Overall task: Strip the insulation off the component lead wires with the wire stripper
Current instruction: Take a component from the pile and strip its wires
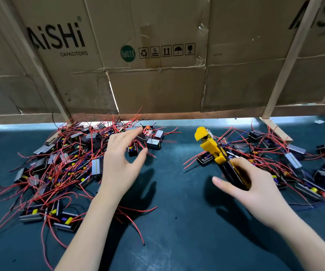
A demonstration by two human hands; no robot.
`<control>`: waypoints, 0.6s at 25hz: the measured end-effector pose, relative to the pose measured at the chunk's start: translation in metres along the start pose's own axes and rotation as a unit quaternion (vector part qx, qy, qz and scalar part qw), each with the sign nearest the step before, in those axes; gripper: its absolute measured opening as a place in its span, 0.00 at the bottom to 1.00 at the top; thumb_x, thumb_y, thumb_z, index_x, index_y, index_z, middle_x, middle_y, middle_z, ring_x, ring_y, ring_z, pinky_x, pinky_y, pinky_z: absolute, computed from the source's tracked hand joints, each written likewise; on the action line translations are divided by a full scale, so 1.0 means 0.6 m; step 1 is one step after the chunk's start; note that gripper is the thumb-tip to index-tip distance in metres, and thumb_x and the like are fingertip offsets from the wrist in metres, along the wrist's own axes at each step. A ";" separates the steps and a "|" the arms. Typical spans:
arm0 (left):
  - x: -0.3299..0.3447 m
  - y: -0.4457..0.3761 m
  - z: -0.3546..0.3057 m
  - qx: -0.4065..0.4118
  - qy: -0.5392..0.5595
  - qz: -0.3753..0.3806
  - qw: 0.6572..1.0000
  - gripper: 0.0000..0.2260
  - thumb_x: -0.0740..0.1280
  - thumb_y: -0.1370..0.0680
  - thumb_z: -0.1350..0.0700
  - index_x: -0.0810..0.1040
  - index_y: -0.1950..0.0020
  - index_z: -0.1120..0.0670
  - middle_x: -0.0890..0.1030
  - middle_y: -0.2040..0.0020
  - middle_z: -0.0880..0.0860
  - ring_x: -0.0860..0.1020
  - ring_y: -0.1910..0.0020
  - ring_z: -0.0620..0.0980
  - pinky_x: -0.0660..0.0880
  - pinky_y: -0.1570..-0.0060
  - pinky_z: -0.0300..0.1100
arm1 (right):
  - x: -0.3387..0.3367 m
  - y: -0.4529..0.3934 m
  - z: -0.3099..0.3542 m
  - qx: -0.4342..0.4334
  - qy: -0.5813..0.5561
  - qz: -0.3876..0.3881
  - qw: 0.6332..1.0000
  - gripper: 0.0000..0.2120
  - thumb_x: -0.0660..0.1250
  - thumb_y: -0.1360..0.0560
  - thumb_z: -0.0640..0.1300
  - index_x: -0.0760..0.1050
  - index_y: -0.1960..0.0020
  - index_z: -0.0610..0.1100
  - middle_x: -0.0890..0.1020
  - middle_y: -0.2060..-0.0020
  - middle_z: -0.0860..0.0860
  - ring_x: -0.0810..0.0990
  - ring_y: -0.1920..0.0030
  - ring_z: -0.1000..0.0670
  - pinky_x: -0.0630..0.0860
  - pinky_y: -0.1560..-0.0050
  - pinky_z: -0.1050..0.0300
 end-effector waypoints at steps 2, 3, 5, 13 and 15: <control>-0.008 0.000 -0.019 -0.017 0.100 0.008 0.995 0.14 0.71 0.26 0.60 0.82 0.41 0.53 0.82 0.48 0.42 0.76 0.51 0.42 0.70 0.46 0.34 | -0.004 -0.003 -0.006 0.014 -0.015 -0.018 1.000 0.22 0.70 0.38 0.66 0.76 0.56 0.49 0.78 0.65 0.43 0.74 0.62 0.43 0.70 0.57 0.52; -0.010 -0.001 -0.025 -0.031 0.152 0.024 0.988 0.10 0.70 0.25 0.59 0.84 0.46 0.53 0.84 0.52 0.44 0.78 0.54 0.44 0.72 0.50 0.36 | -0.006 -0.004 -0.009 0.019 -0.021 -0.028 0.999 0.22 0.70 0.38 0.66 0.76 0.56 0.49 0.78 0.64 0.42 0.74 0.62 0.42 0.70 0.57 0.51; -0.009 -0.001 -0.032 -0.059 0.228 0.057 0.970 0.08 0.68 0.23 0.56 0.86 0.59 0.54 0.85 0.62 0.51 0.79 0.63 0.45 0.73 0.57 0.36 | -0.009 -0.005 -0.014 0.027 -0.027 -0.044 0.998 0.23 0.70 0.39 0.66 0.76 0.57 0.48 0.78 0.63 0.42 0.74 0.61 0.42 0.70 0.58 0.51; -0.016 -0.004 0.006 -0.133 0.202 0.000 0.970 0.13 0.65 0.19 0.57 0.80 0.62 0.58 0.73 0.76 0.47 0.68 0.76 0.44 0.66 0.72 0.34 | -0.009 -0.006 -0.013 0.022 -0.035 -0.051 0.998 0.22 0.70 0.39 0.67 0.76 0.57 0.51 0.79 0.63 0.45 0.75 0.61 0.43 0.71 0.57 0.52; -0.009 -0.003 0.004 -0.106 0.150 0.117 0.976 0.06 0.69 0.23 0.64 0.81 0.57 0.54 0.81 0.65 0.42 0.76 0.67 0.41 0.72 0.64 0.37 | -0.009 -0.005 -0.010 0.014 -0.032 -0.053 0.998 0.21 0.70 0.39 0.67 0.77 0.56 0.52 0.80 0.63 0.45 0.76 0.61 0.44 0.71 0.57 0.52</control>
Point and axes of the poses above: each hand's wrist, its own y-axis away from the middle knuckle, its own x-axis out of the palm, z = x × y, the point moved 3 cm from there along -y, towards the middle knuckle
